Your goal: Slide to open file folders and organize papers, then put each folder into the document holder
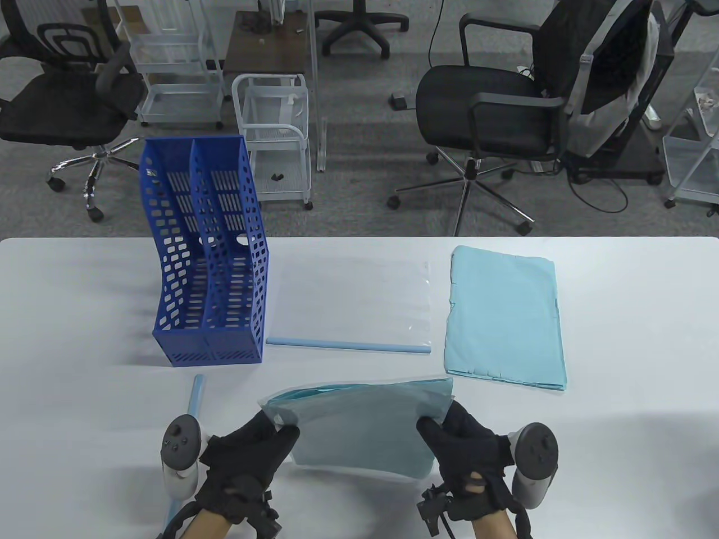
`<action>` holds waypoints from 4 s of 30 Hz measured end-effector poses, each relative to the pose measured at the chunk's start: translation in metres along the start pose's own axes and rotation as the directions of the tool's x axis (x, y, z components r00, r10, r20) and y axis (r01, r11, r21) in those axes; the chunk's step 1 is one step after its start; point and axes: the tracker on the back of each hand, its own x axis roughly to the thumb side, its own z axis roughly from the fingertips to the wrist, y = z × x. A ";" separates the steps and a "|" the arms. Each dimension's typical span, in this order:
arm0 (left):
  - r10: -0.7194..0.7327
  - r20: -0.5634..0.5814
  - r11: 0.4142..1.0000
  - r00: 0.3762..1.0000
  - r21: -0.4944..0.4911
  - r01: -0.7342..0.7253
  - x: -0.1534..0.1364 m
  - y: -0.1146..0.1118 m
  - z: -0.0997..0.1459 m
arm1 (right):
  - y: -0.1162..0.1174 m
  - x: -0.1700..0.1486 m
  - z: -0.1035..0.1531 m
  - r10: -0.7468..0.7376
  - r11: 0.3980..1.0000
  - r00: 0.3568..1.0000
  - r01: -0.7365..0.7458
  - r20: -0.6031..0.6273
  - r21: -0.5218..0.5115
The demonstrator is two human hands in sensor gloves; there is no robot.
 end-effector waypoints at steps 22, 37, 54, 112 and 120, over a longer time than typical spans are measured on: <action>0.089 0.053 0.987 0.995 0.126 -0.096 -0.008 -0.020 -0.002 | 0.010 0.002 0.006 0.028 0.994 1.000 -0.026 0.013 -0.104; 0.044 0.101 0.996 0.994 0.076 -0.052 0.000 -0.016 -0.003 | 0.009 0.007 0.007 0.018 0.992 0.999 -0.013 0.036 -0.125; 0.018 0.053 0.989 0.998 0.145 -0.025 -0.005 -0.025 -0.004 | 0.021 -0.009 0.003 0.014 0.998 0.999 -0.017 -0.048 -0.066; -0.499 -0.866 0.512 -0.033 -0.325 0.795 -0.023 0.102 0.023 | 0.085 -0.029 -0.038 0.976 0.196 0.199 -0.980 0.086 0.039; -0.562 -0.798 0.334 -0.215 -0.457 0.824 -0.027 0.079 0.001 | 0.087 -0.033 -0.037 0.976 0.184 0.190 -0.981 0.109 0.062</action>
